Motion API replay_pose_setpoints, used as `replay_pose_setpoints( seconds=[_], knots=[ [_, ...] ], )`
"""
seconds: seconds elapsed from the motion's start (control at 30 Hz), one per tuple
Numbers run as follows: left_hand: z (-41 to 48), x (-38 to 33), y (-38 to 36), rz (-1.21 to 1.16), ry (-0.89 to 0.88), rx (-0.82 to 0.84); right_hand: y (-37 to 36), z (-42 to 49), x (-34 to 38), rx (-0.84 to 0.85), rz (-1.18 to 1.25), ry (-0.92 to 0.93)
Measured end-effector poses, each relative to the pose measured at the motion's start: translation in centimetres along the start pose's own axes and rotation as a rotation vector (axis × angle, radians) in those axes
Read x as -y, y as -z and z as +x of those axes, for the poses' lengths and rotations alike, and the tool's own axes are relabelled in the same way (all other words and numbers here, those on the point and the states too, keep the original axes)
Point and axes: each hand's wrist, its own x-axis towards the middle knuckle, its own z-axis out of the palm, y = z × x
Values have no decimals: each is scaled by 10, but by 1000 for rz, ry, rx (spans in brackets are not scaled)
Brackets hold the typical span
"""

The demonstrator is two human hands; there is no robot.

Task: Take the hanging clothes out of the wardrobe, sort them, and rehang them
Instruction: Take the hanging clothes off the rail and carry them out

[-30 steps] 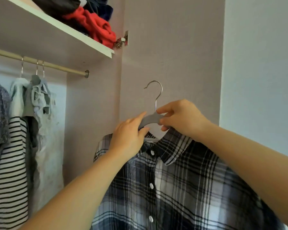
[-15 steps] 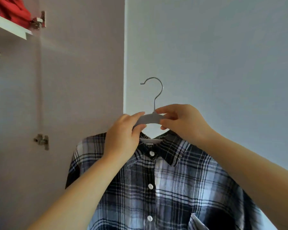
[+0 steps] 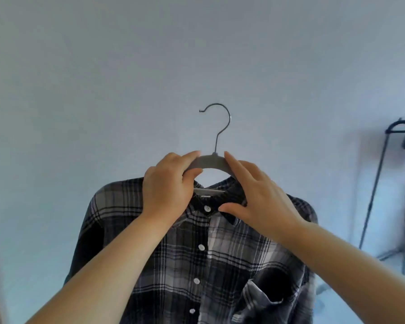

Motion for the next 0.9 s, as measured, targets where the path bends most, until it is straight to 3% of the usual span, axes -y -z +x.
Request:
replay_pose_setpoints(
  seconds=[0.4, 0.73, 0.9],
  knots=[
    [-28, -203, -143, -454, -64, 168, 113, -158, -137, -95, -567, -270],
    [-55, -432, -241, -786, -200, 304, 255, -317, -249, -111, -825, -416],
    [-82, -529, -270, -972, -178, 397, 311, -391, -276, -73, -926, -495]
  ],
)
